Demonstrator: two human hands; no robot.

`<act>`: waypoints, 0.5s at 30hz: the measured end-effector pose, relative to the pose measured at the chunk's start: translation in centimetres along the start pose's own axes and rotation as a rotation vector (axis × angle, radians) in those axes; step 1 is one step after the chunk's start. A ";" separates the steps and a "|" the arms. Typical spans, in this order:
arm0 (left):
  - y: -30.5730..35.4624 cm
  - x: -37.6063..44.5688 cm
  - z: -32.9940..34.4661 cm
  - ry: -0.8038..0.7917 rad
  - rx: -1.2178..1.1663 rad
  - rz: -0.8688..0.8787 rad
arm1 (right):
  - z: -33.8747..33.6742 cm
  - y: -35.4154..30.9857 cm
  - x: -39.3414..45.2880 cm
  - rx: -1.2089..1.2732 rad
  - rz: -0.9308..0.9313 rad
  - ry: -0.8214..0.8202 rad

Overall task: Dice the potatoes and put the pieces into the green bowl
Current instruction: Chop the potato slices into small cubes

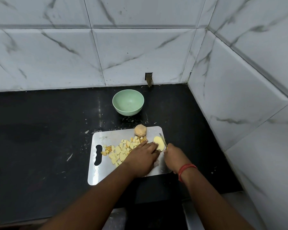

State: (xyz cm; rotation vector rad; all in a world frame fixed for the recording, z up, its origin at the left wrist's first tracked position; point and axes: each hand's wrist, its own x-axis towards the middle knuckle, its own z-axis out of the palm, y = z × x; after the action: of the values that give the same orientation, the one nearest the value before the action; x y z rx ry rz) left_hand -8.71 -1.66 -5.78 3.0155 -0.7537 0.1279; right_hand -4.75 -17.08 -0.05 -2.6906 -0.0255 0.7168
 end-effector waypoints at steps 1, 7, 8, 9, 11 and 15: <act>0.0 0.0 0.1 0.003 -0.004 -0.002 | 0.0 0.0 0.0 -0.008 0.002 -0.002; -0.1 0.0 0.2 -0.007 -0.026 0.003 | -0.1 -0.3 0.3 -0.083 0.037 -0.036; -0.2 0.0 0.2 -0.013 -0.034 0.001 | 0.0 -0.3 0.4 -0.088 0.040 -0.045; -0.2 0.0 0.2 -0.024 -0.043 -0.002 | 0.0 -0.4 0.4 -0.092 0.039 -0.051; -0.3 0.0 0.1 -0.047 -0.056 -0.006 | -0.1 -0.5 0.4 -0.102 0.032 -0.047; -0.4 0.1 -0.2 -0.072 -0.051 -0.003 | -0.2 -0.7 0.4 -0.111 0.019 -0.039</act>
State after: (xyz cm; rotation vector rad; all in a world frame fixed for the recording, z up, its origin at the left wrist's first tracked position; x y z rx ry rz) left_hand -8.43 -1.34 -5.55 2.9873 -0.7457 -0.0002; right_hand -4.27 -16.44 0.15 -2.7853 -0.0513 0.7961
